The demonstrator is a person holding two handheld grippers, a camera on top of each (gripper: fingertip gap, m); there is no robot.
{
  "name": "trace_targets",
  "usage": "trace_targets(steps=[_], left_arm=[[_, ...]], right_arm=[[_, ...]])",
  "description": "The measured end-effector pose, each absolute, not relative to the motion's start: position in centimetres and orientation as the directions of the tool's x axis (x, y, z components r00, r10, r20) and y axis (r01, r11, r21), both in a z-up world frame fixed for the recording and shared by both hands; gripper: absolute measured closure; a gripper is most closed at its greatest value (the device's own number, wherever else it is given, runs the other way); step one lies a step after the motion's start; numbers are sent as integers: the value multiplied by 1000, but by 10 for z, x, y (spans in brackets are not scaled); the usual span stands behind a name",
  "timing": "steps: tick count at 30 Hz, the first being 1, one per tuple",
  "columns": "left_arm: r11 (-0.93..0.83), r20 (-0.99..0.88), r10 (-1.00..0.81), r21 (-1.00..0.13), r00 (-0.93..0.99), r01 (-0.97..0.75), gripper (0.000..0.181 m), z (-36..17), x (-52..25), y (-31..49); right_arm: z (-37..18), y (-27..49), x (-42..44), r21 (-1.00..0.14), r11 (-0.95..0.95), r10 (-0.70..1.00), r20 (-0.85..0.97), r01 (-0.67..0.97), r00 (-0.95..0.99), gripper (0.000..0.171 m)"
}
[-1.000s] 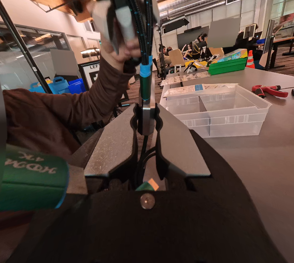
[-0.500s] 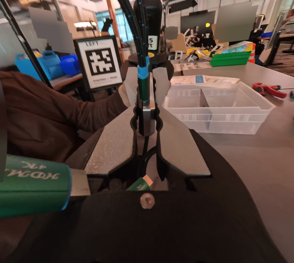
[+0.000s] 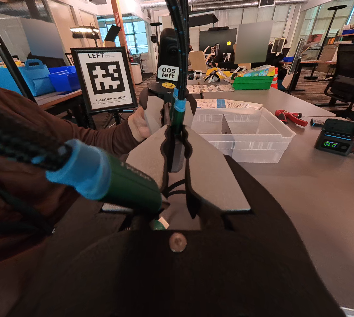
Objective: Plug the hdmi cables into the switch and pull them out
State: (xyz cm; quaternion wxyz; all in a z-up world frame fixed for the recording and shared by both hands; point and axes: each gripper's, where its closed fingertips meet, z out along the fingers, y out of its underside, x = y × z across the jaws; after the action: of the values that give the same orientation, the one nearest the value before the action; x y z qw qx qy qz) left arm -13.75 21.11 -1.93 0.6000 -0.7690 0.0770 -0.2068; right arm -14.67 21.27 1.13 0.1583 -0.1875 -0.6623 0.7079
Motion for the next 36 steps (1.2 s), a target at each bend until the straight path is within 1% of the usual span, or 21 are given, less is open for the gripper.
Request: trace_targets(steps=[2,3,4,5,7,10,13,15,19,20,22,23,24,26,27,29,30,32,34,36], left_arm=[[-274,227,-365,-953,903,129,161,-20,-137,212],[-273,229,-368,-953,901,131,161,-21,-136,213],[-274,231,-371,-953,900,131,161,-21,-136,213],[-276,227,-369,-953,901,128,162,-22,-136,214],[-291,213,-362,-951,908,108,162,-26,-136,216],[-293,204,-371,-951,906,94,158,-29,-132,220],[-268,222,-369,-955,903,125,158,-27,-134,221],[-269,252,-367,-950,895,157,158,-30,-136,222],[-275,302,-344,-938,889,213,158,-45,-141,224],[-271,306,-340,-937,889,219,158,-47,-141,224],[-323,294,-322,-928,900,187,158,-64,-136,226],[-330,293,-326,-926,899,182,158,-68,-133,228],[-323,294,-333,-928,896,184,158,-69,-130,228],[-277,275,-326,-943,905,187,158,-61,-133,225],[-247,259,-319,-951,912,184,158,-54,-137,222],[-180,223,-305,-968,926,174,159,-35,-145,212],[-147,204,-295,-975,933,167,159,-24,-149,205],[-75,162,-259,-986,952,148,159,-1,-160,189],[-10,115,-196,-993,974,115,159,21,-173,173],[51,76,-144,-995,987,84,159,40,-184,156]], right_arm=[[10,214,-146,-998,-60,469,-40,13,-882,164],[9,214,-146,-998,-60,462,-43,17,-886,161],[9,215,-145,-998,-64,455,-50,23,-889,164],[9,215,-146,-997,-71,453,-57,28,-890,161],[7,215,-148,-996,-82,450,-67,33,-890,165],[3,211,-148,-995,-86,426,-76,43,-902,164],[3,211,-151,-993,-107,438,-90,47,-895,165],[2,211,-154,-994,-107,466,-70,22,-882,165],[4,211,-164,-975,-222,481,-120,12,-868,164],[8,214,-167,-959,-282,488,-146,3,-860,164],[22,225,-168,-920,-392,490,-183,-28,-852,165],[26,232,-168,-911,-410,502,-184,-45,-845,167],[28,238,-168,-916,-398,521,-178,-54,-835,165],[25,252,-170,-949,-308,605,-135,-73,-785,164],[22,261,-173,-970,-228,670,-97,-79,-736,164],[18,291,-178,-994,-33,817,35,-107,-576,164],[14,308,-179,-993,83,865,111,-79,-490,163],[0,355,-180,-958,279,923,250,63,-293,163],[-5,401,-172,-911,384,922,369,148,-120,163],[-16,429,-163,-872,426,904,420,242,-78,163]])
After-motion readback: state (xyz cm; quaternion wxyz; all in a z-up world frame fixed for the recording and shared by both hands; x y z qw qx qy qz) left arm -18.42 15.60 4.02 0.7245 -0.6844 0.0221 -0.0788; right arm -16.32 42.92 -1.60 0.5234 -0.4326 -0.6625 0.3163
